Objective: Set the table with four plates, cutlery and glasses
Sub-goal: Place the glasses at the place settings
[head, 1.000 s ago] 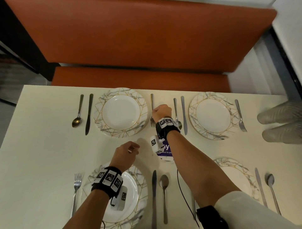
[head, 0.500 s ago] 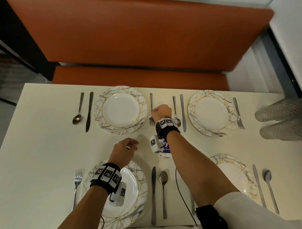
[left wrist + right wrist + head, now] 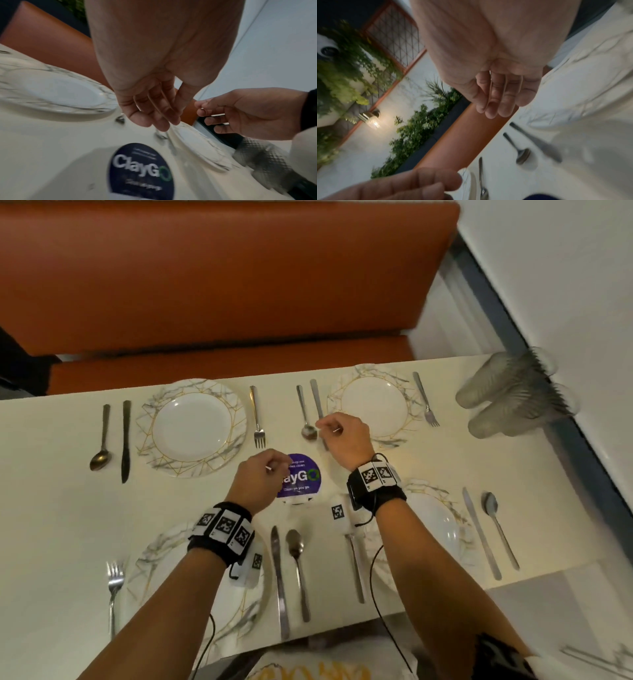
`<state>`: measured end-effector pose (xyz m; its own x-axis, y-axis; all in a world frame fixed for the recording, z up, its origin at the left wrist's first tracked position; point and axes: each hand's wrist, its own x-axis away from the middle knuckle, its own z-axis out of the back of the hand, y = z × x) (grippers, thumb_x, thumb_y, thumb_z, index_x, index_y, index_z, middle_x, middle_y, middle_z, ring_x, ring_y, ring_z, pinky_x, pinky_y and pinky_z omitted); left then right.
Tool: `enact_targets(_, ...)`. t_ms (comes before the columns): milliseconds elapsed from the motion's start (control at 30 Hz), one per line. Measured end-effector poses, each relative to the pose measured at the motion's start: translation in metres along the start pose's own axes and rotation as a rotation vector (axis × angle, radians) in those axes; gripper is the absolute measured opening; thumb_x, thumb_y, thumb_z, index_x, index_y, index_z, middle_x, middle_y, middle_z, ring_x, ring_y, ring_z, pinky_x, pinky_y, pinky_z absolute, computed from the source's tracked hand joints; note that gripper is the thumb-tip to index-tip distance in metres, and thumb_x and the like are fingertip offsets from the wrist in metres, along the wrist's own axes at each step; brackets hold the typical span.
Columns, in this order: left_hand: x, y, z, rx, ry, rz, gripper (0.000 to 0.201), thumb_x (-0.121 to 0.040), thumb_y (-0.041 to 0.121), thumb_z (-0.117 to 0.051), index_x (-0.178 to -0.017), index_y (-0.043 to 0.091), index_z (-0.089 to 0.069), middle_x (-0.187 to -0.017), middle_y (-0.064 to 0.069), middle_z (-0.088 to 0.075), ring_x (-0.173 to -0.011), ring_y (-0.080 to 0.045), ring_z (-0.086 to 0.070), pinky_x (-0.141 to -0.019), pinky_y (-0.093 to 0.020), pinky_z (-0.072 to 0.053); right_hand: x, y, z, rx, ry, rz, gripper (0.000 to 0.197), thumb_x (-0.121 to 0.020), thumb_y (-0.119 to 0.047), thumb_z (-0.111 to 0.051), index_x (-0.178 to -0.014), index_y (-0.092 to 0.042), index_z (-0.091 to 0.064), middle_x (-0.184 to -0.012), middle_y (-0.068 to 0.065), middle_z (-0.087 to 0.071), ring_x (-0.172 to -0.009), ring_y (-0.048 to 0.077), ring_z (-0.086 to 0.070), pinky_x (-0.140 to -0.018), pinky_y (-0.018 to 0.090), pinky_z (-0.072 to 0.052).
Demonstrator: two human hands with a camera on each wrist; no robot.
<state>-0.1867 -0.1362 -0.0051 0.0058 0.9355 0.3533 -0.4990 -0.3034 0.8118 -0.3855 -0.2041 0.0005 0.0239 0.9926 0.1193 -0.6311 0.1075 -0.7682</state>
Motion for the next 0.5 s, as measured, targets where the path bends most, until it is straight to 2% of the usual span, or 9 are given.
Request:
enact_targets(67, -0.001, 0.027, -0.023, -0.006, -0.015, -0.046, 0.017, -0.099, 0.015, -0.061, -0.102, 0.023, -0.075, -0.097, 0.006, -0.074, -0.089, -0.009, -0.069, -0.071, -0.013, -0.053, 0.011, 0.015, 0.034, -0.032, 0.036, 0.002, 0.016, -0.092, -0.01, -0.064, -0.099, -0.015, -0.077, -0.097, -0.005, -0.074, -0.084, 0.006, -0.062, -0.072, 0.0, -0.041)
enact_targets(133, -0.003, 0.059, -0.049, -0.002, -0.043, -0.104, 0.017, -0.1, 0.014, -0.06, -0.104, 0.021, -0.074, -0.098, 0.004, -0.074, -0.083, -0.002, -0.068, -0.069, -0.009, -0.051, 0.019, 0.031, 0.071, -0.081, 0.082, 0.008, 0.019, -0.091, -0.007, -0.062, -0.098, -0.016, -0.077, -0.095, -0.005, -0.075, -0.086, 0.008, -0.066, -0.075, 0.004, -0.045)
enact_targets(233, -0.009, 0.11, -0.093, -0.062, -0.084, -0.214, 0.015, -0.102, 0.019, -0.06, -0.106, 0.024, -0.073, -0.094, 0.009, -0.074, -0.075, 0.006, -0.066, -0.069, -0.013, -0.052, 0.023, 0.061, 0.129, -0.129, 0.16, 0.016, 0.018, -0.089, -0.005, -0.064, -0.095, -0.015, -0.077, -0.09, -0.006, -0.075, -0.085, 0.01, -0.068, -0.076, 0.009, -0.048)
enact_targets(333, -0.018, 0.164, -0.143, -0.111, -0.114, -0.292, 0.015, -0.101, 0.02, -0.06, -0.107, 0.025, -0.073, -0.092, 0.01, -0.074, -0.076, 0.002, -0.067, -0.072, -0.016, -0.052, 0.02, 0.098, 0.192, -0.084, 0.216, 0.023, 0.016, -0.089, -0.008, -0.066, -0.096, -0.016, -0.077, -0.088, -0.006, -0.075, -0.081, 0.01, -0.067, -0.075, 0.01, -0.049)
enact_targets(433, -0.029, 0.214, -0.193, -0.146, -0.141, -0.333, 0.015, -0.101, 0.021, -0.061, -0.107, 0.026, -0.074, -0.095, 0.008, -0.074, -0.085, -0.007, -0.068, -0.076, -0.021, -0.052, 0.009, 0.139, 0.252, -0.011, 0.283, 0.041, 0.017, -0.089, -0.005, -0.063, -0.095, -0.013, -0.077, -0.089, -0.005, -0.074, -0.079, 0.012, -0.066, -0.075, 0.008, -0.046)
enact_targets(467, -0.033, 0.23, -0.21, -0.164, -0.144, -0.35, 0.015, -0.101, 0.021, -0.061, -0.108, 0.025, -0.074, -0.096, 0.008, -0.073, -0.087, -0.009, -0.067, -0.077, -0.023, -0.051, 0.005, 0.152, 0.27, 0.013, 0.304, 0.047, 0.019, -0.089, -0.003, -0.061, -0.095, -0.012, -0.077, -0.091, -0.003, -0.074, -0.082, 0.014, -0.066, -0.077, 0.011, -0.048)
enact_targets(500, -0.037, 0.245, -0.226, -0.193, -0.145, -0.373, 0.015, -0.101, 0.021, -0.061, -0.109, 0.025, -0.074, -0.097, 0.008, -0.072, -0.088, -0.01, -0.065, -0.079, -0.024, -0.05, 0.0, 0.162, 0.287, 0.033, 0.312, 0.053, 0.021, -0.088, -0.002, -0.06, -0.094, -0.013, -0.077, -0.094, -0.001, -0.074, -0.085, 0.016, -0.067, -0.081, 0.017, -0.051)
